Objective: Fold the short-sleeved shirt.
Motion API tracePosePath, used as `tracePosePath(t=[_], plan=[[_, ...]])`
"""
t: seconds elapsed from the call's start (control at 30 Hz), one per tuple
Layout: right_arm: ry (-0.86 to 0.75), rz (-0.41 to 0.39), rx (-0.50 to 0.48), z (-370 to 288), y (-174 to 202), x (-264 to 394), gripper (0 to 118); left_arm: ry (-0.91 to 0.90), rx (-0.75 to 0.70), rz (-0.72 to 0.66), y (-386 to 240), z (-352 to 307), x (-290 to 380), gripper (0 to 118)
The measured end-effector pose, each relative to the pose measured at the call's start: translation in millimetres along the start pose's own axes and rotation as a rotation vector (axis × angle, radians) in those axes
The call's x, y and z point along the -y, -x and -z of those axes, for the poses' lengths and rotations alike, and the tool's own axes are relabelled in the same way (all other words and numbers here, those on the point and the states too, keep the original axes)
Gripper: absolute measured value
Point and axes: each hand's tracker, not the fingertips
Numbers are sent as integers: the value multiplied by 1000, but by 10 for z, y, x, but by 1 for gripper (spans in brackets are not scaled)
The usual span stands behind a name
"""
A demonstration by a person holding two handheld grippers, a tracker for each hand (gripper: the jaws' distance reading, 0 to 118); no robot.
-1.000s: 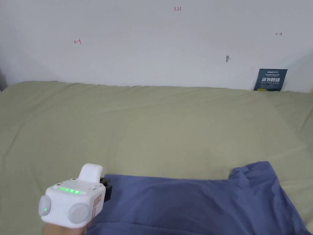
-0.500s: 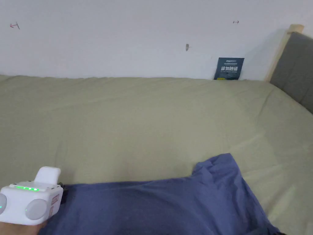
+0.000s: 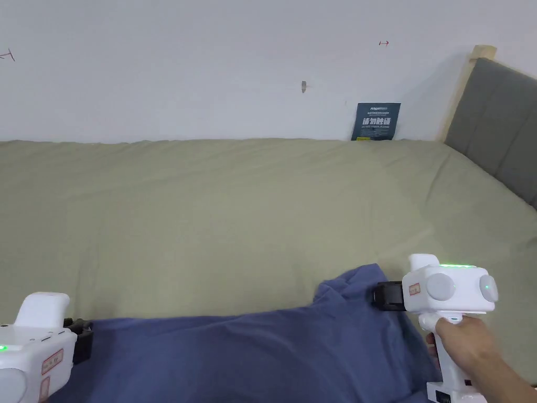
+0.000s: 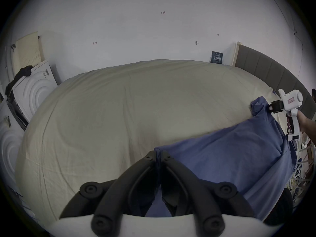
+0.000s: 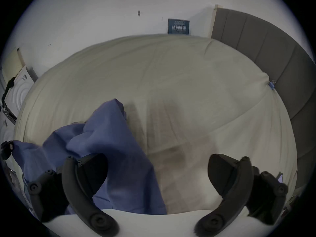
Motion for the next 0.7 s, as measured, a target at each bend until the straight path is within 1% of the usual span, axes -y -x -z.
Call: tracePosePath(t=[0.03, 0.07, 0.1, 0.13, 0.17, 0.2, 0.23, 0.27, 0.3, 0.37, 0.43, 0.47, 0.5, 0.57, 0.7], plan=[[1, -8, -13, 2, 30, 5, 104, 5, 1, 0, 2, 9, -1, 1], [-7, -22, -47, -13, 82, 16, 78, 12, -4, 2, -1, 28, 2, 1], [-6, -40, -73, -9, 125, 16, 50, 15, -5, 5, 2, 53, -1, 1], [23, -71, -81, -34, 188, 32, 27, 19, -1, 3, 10, 83, -8, 1], [15, -97, -57, -85, 214, 45, 4, 24, 0, 4, 9, 109, -18, 1], [27, -102, -100, -118, 197, 31, 1, 29, -3, 4, 7, 140, -18, 1], [26, -92, -100, -185, 182, 21, 1, 32, -3, 3, 17, 148, -26, 1], [-13, -103, -81, -334, 189, 17, 1, 33, -5, 2, 30, 129, -34, 1], [-50, -116, -98, -460, 167, 2, 1, 29, -8, 0, 48, 82, -44, 1], [-137, -137, -99, -797, 117, 3, 1, -12, -6, -6, 64, -102, -49, 1], [-206, -133, -147, -1239, 65, 118, 1, -68, 4, -15, 102, -364, -60, 1], [-239, -145, -154, -1460, 43, 193, 1, -94, 11, -22, 94, -552, -38, 1], [-276, -162, -149, -1686, 27, 297, 1, -119, 19, -28, 103, -712, -14, 1], [-331, -179, -173, -2081, -15, 560, 1, -158, 29, -33, 117, -1055, 92, 1], [-357, -191, -185, -2642, -89, 1296, 1, -187, 62, -31, 100, -1667, 491, 1]])
